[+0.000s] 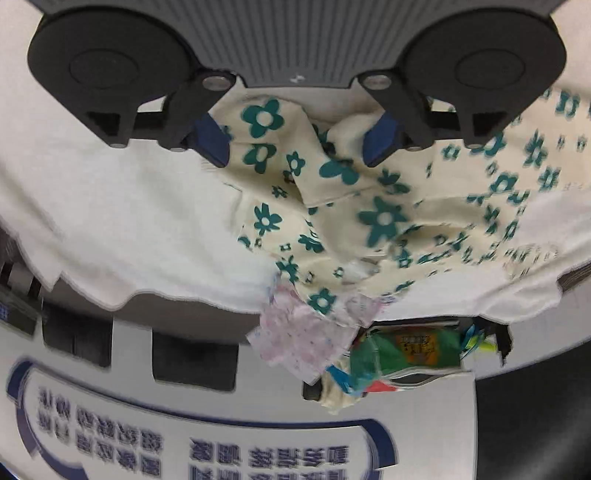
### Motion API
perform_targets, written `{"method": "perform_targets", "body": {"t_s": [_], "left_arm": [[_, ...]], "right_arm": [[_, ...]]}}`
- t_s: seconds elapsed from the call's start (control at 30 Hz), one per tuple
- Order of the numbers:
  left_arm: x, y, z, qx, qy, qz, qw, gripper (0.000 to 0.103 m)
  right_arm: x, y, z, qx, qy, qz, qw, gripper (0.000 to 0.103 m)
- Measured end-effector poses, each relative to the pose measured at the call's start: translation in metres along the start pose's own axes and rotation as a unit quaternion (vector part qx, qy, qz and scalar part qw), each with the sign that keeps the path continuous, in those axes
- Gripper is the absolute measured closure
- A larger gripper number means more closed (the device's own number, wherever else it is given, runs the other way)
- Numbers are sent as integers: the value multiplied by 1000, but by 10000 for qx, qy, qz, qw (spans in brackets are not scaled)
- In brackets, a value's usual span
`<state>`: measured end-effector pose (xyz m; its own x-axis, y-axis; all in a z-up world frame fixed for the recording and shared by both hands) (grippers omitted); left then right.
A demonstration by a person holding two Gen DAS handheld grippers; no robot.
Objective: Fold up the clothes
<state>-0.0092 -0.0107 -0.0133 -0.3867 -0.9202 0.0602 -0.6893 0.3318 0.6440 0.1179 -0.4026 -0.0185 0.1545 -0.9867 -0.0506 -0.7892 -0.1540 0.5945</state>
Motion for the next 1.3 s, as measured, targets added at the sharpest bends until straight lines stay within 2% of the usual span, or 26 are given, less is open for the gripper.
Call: {"method": "perform_targets", "body": {"t_s": [0.03, 0.1, 0.2, 0.27, 0.33, 0.4, 0.43, 0.47, 0.5, 0.53, 0.57, 0.6, 0.63, 0.7, 0.77, 0.8, 0.83, 0.87, 0.9, 1.0, 1.03, 1.13, 1.2, 1.23, 1.27, 1.3], "left_arm": [[2, 0, 2, -78, -91, 97, 9999, 98], [0, 9, 0, 60, -251, 57, 9997, 100], [-8, 44, -12, 696, -900, -284, 9931, 100], [-9, 71, -17, 1062, -1331, -238, 9851, 100], [-5, 83, -10, 1023, -1630, -68, 9813, 99], [-3, 81, 9, 769, -1447, 55, 9865, 92], [-3, 76, 23, 496, -1302, 273, 9899, 83], [-3, 72, 37, 250, -1147, 495, 9918, 71], [-6, 72, 41, 259, -916, 755, 9926, 68], [-9, 73, 45, 282, -679, 1002, 9922, 65], [-11, 73, 39, 449, -407, 1138, 9917, 52], [-13, 72, 32, 609, -154, 1254, 9901, 41], [-11, 66, 24, 710, -93, 1208, 9901, 21], [-3, 48, 10, 774, -88, 1034, 9916, 18], [6, 27, 2, 645, -82, 767, 9949, 25], [9, 22, 2, 601, -118, 787, 9950, 31], [12, 18, 3, 550, -156, 810, 9951, 59], [13, 17, 8, 435, -193, 855, 9952, 84], [11, 20, 18, 339, -145, 821, 9959, 87], [-3, 34, 46, 401, 40, 709, 9967, 78], [-9, 43, 55, 529, 115, 710, 9960, 66], [-19, 70, 70, 923, 34, 486, 9945, 14], [-16, 72, 71, 936, -309, 167, 9950, 13], [-13, 68, 71, 840, -476, 79, 9953, 13], [-11, 63, 71, 709, -620, -58, 9955, 16], [-9, 57, 70, 582, -767, -189, 9952, 22]], "right_arm": [[-3, -3, 6, -169, -95, -147, 9997, 89], [-13, 1, 8, -207, 149, 11, 9997, 97], [-19, 39, 8, -45, 49, 288, 9996, 98], [-20, 79, 19, 168, -331, 276, 9989, 98], [-29, 113, 46, 185, -509, 318, 9980, 98], [-39, 139, 76, 73, -537, 428, 9976, 94], [-43, 150, 92, 0, -550, 480, 9973, 91], [-47, 161, 108, -73, -563, 531, 9970, 83], [-49, 174, 117, 11, -524, 559, 9971, 65], [-51, 187, 124, 145, -470, 579, 9971, 53], [-53, 199, 126, 311, -337, 558, 9974, 36], [-56, 203, 120, 446, -192, 445, 9978, 32], [-60, 204, 112, 568, -49, 306, 9979, 31], [-67, 206, 97, 810, 235, 30, 9964, 28], [-75, 180, 84, 649, 262, -314, 9971, 29], [-77, 165, 82, 473, 252, -328, 9980, 39], [-77, 155, 85, 297, 259, -240, 9989, 50], [-76, 146, 90, 124, 271, -128, 9995, 77], [-76, 137, 95, -49, 284, -17, 9996, 93], [-63, 139, 106, -308, -90, 192, 9993, 97], [-59, 147, 109, -326, -172, 394, 9985, 98], [-60, 167, 115, -290, -249, 909, 9951, 96], [-72, 177, 112, -143, -173, 943, 9953, 94], [-86, 180, 106, 6, -20, 791, 9969, 88], [-99, 184, 100, 155, 133, 639, 9978, 71], [-113, 187, 94, 304, 285, 485, 9980, 61]]}}
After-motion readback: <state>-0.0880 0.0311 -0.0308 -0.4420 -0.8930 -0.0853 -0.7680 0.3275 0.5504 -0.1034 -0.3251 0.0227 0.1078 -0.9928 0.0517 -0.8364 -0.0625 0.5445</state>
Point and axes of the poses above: each gripper's, at about its wrist camera, not at the fingertips, and y roughly against the way its jaws point, x to its right, z to its underside, the point moved 6 cm from there along -y, roughly the way its jaws point
